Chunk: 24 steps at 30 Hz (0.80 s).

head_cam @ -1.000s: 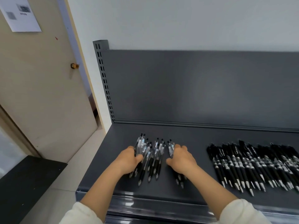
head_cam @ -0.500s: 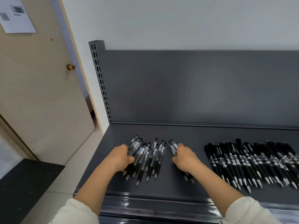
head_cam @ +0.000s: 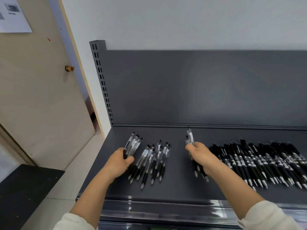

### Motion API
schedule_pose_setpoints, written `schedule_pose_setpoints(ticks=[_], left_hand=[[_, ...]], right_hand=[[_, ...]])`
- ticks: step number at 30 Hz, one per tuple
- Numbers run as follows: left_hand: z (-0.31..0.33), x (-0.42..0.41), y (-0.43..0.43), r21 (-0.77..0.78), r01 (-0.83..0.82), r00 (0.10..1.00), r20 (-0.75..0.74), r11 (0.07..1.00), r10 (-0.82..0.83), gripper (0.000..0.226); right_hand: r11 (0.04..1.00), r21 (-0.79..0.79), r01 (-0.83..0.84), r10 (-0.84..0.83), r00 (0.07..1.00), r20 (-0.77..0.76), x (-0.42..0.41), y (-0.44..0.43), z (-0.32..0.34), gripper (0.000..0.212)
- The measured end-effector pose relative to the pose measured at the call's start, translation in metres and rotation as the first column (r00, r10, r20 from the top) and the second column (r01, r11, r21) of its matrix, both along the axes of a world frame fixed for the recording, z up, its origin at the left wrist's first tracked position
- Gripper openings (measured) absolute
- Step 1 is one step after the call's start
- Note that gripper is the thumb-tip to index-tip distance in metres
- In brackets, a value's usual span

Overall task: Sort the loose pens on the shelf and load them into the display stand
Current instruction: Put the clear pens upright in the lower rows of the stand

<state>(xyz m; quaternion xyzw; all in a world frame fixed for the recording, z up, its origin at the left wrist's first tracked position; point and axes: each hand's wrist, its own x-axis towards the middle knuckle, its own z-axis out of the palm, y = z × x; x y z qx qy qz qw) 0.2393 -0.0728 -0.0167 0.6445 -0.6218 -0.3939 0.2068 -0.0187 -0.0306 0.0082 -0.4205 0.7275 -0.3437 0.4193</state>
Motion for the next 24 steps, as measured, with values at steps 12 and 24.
schedule_pose_setpoints(ticks=[12, 24], left_hand=[[0.045, -0.058, 0.051, -0.13, 0.051, 0.876, -0.471, 0.99, -0.106, 0.011], [0.056, -0.245, 0.178, 0.079, 0.414, 0.701, -0.664, 0.907, -0.262, 0.014]], right_hand=[[0.903, -0.095, 0.418, -0.197, 0.6, 0.775, -0.009, 0.054, 0.02, 0.009], [0.762, -0.179, 0.622, -0.189, 0.479, 0.857, -0.124, 0.189, 0.032, 0.016]])
